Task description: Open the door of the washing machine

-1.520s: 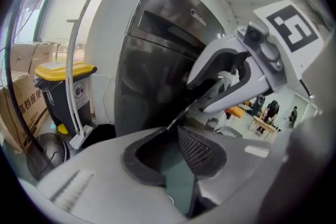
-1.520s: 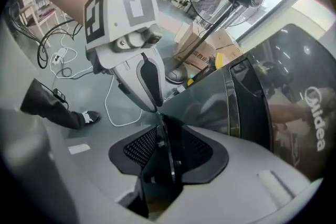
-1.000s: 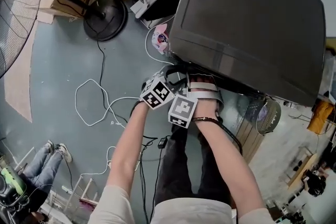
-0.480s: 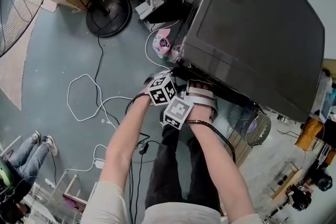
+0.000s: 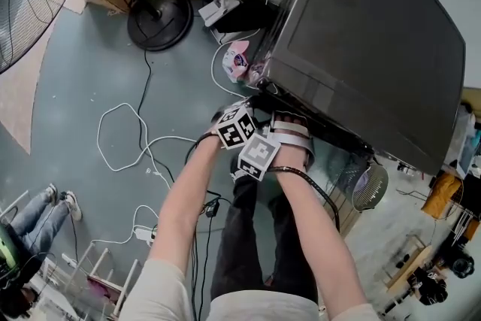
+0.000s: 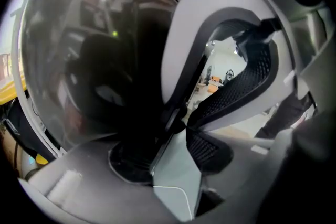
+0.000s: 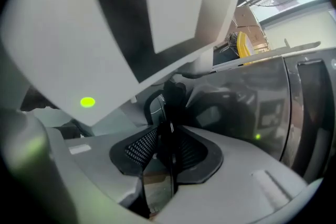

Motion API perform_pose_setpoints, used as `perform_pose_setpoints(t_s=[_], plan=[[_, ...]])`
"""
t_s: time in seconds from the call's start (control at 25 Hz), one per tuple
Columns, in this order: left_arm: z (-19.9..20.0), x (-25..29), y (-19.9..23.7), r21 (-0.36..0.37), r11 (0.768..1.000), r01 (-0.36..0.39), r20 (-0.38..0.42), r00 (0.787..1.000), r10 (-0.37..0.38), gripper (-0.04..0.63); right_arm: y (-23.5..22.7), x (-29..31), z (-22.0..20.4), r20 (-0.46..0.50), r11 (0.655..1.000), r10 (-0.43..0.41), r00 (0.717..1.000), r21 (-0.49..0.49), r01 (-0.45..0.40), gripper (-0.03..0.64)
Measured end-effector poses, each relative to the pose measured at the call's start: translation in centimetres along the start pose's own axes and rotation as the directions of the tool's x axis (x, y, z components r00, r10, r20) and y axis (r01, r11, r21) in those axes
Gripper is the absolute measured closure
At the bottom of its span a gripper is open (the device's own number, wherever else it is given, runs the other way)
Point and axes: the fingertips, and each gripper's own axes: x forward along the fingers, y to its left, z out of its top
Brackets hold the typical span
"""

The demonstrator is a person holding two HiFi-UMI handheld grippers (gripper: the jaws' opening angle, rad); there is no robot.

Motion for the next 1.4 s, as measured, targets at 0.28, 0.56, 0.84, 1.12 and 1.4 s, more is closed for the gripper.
perform_pose_setpoints(t_s=[0.28, 0.56, 0.84, 1.12, 1.4], plan=[[0.0, -0.2, 0.0, -0.022, 0.999, -0.029, 0.019, 0.999, 0.029, 0.372, 0.1, -0.2, 0.1, 0.008, 1.000, 0.007, 1.000, -0.009, -0.007, 0.515], [-0.2, -0.1, 0.1, -0.016, 0.999, -0.051, 0.010, 0.999, 0.051, 0.373, 0.2, -0.2, -0.1, 0.022, 1.000, 0.002, 1.000, -0.028, -0.002, 0.515], [-0.1, 0.0, 0.2, -0.025, 0.996, -0.088, 0.037, 0.995, 0.089, 0.373, 0.3, -0.5, -0.1, 0.036, 0.999, 0.005, 0.999, -0.051, -0.003, 0.515], [0.0, -0.5, -0.2, -0.043, 0.995, -0.094, 0.041, 0.995, 0.095, 0.373, 0.8, -0.7, 0.1, 0.043, 0.998, 0.023, 0.999, -0.057, -0.021, 0.515], [-4.5, -2.4, -8.5, -0.063, 0.997, -0.033, 0.033, 0.999, 0.035, 0.367, 9.5, -4.0, 1.5, 0.053, 0.977, 0.189, 0.980, -0.109, -0.183, 0.543]])
